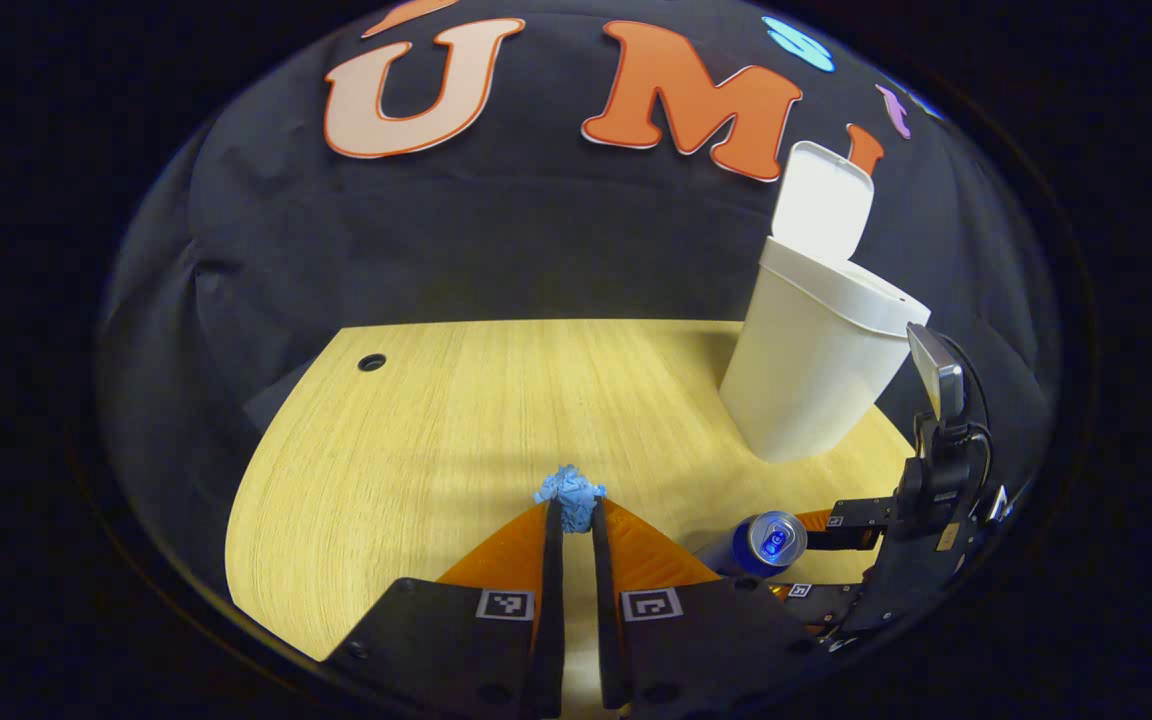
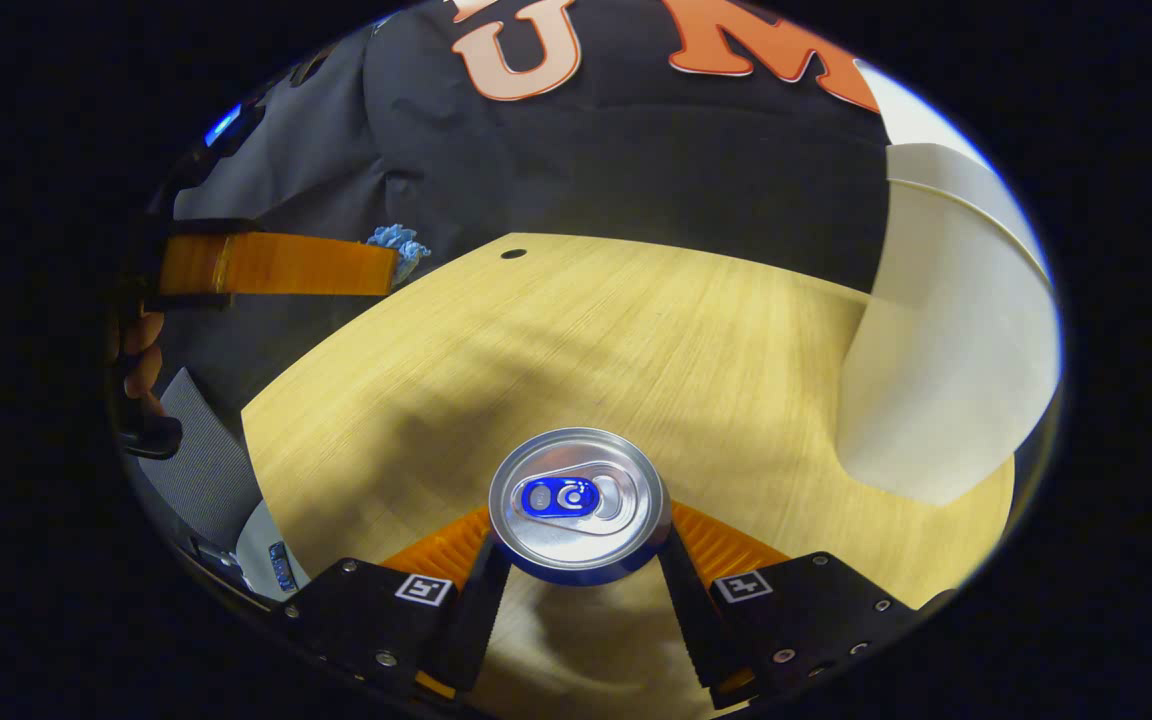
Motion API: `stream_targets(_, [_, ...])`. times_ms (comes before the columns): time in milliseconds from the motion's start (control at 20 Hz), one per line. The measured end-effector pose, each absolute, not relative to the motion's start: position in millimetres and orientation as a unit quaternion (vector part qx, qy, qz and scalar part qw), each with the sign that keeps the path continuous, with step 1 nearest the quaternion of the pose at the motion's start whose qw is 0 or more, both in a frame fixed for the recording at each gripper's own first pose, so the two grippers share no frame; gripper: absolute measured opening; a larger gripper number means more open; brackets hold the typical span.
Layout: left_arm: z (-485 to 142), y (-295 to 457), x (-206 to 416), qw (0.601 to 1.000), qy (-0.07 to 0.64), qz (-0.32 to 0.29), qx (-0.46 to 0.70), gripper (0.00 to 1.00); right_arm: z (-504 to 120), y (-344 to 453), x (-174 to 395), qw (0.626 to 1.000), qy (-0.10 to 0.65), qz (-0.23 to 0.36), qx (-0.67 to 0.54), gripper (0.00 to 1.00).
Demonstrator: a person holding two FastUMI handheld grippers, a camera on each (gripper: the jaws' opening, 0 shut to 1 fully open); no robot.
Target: Press the lid of the desktop garbage bin to open it, pick up the crumpled paper on the desktop and throw it into the bin, then pick up the pop can on the desktop and drop it into the bin, and finally close the garbage bin lid.
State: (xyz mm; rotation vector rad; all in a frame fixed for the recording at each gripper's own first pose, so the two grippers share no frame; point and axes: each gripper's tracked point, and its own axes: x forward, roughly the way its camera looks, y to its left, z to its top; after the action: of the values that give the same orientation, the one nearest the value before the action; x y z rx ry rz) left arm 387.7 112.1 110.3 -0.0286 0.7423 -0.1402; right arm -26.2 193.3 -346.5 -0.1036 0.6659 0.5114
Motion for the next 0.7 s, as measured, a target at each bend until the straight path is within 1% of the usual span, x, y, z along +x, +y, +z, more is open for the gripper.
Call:
stream_targets(100, [124,92,401,0.934,0.346,-0.089,-0.011,0.17,-339,177,-30,0.917,0.32,0.232,-0.041,0.8])
stream_targets(150, [132,84,408,0.936,0.337,-0.099,-0.009,0.18,-338,167,-30,0.92,0.319,0.223,-0.038,0.8])
stream_targets(400, [172,25,444,0.942,0.288,-0.17,0.01,0.18,-328,125,-35,0.934,0.309,0.177,-0.021,0.8])
stream_targets(700, [208,-47,472,0.938,0.24,-0.249,0.025,0.18,-324,82,-54,0.944,0.305,0.124,0.001,0.8])
